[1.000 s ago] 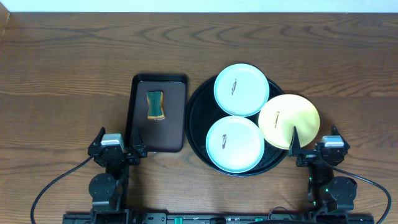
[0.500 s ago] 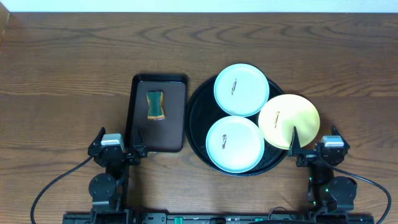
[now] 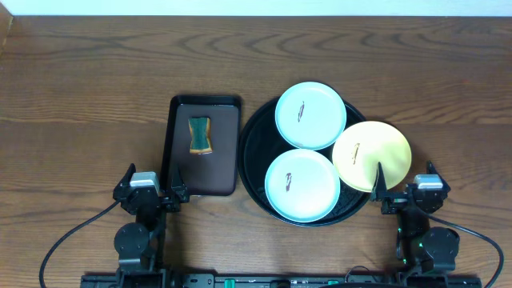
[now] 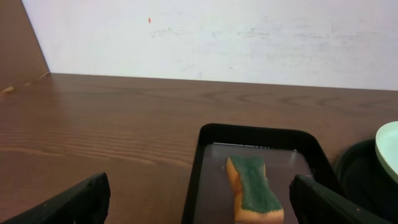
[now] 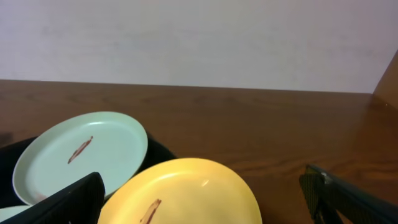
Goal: Clean dirty plates on tray and stack at the side
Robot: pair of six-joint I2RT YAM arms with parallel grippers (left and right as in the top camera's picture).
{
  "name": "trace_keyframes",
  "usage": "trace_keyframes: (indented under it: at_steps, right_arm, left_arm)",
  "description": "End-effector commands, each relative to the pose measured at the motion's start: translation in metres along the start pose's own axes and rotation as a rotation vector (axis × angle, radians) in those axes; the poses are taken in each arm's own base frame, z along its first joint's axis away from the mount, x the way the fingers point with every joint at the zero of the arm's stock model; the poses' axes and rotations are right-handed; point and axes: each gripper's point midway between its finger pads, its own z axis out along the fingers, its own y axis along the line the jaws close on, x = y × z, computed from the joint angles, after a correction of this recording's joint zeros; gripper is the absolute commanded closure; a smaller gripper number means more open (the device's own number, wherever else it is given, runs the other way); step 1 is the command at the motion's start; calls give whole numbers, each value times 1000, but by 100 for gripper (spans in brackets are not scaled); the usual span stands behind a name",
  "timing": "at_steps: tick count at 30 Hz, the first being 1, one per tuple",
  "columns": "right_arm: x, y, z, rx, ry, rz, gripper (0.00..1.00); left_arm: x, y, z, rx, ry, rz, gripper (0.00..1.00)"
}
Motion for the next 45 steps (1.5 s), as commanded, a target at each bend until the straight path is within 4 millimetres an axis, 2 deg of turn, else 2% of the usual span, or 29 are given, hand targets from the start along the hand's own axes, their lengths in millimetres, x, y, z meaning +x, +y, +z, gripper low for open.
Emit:
trace_keyframes:
  at_steps: [1, 7, 11, 14, 17, 20, 22, 26, 29, 31, 32, 34, 37, 39, 40, 41, 43, 45]
  right_arm:
    - [4, 1, 0, -2, 14, 9, 1]
    - [-3, 2, 0, -11, -13, 14, 1]
    - [-16, 27, -3, -160, -62, 52, 1]
    - [-25, 30, -6, -180, -58, 108, 1]
    - [-41, 24, -13, -150, -36, 110, 1]
    - [-72, 16, -23, -107, -34, 111, 1]
    - [-97, 15, -27, -107, -28, 111, 1]
    - [-125, 17, -22, -122, 88, 118, 1]
    - [-129, 25, -15, -165, 270, 136, 1]
    - [-124, 29, -10, -183, 430, 154, 1]
    - [-118, 31, -9, -189, 572, 169, 1]
    - [-111, 39, -7, -222, 743, 201, 1]
    - [-112, 70, 0, -397, 879, 301, 1]
    - [-104, 88, 1, -502, 975, 369, 1]
    - [-100, 95, 2, -538, 1011, 402, 6]
    - [-91, 99, 4, -554, 1065, 434, 27]
    - [-74, 99, 7, -525, 1150, 467, 49]
    - [-54, 96, 7, -459, 1234, 468, 57]
  left_arm:
    - [12, -1, 1, 8, 36, 18, 7]
    - [15, -2, 0, 13, 46, 15, 7]
    - [1, -6, 0, 32, -6, -12, 7]
    - [-21, -24, -5, 139, -63, -60, 7]
    - [-48, -41, -16, 238, -86, -99, 7]
    - [-74, -42, -26, 241, -65, -113, 7]
    - [-98, -44, -32, 248, -38, -114, 7]
    - [-143, -55, -34, 289, 103, -125, 7]
    - [-158, -56, -28, 279, 305, -125, 7]
    - [-160, -56, -25, 269, 480, -99, 7]
    - [-158, -56, -23, 264, 623, -94, 7]
    - [-156, -56, -15, 253, 764, -112, 7]
    - [-152, -57, 9, 239, 870, -141, 7]
    - [-137, -58, 19, 228, 962, -180, 7]
    - [-129, -60, 22, 234, 999, -189, 7]
    - [-120, -60, 26, 232, 1040, -196, 7]
    - [-104, -60, 32, 223, 1113, -206, 7]
    - [-89, -60, 39, 202, 1174, -234, 7]
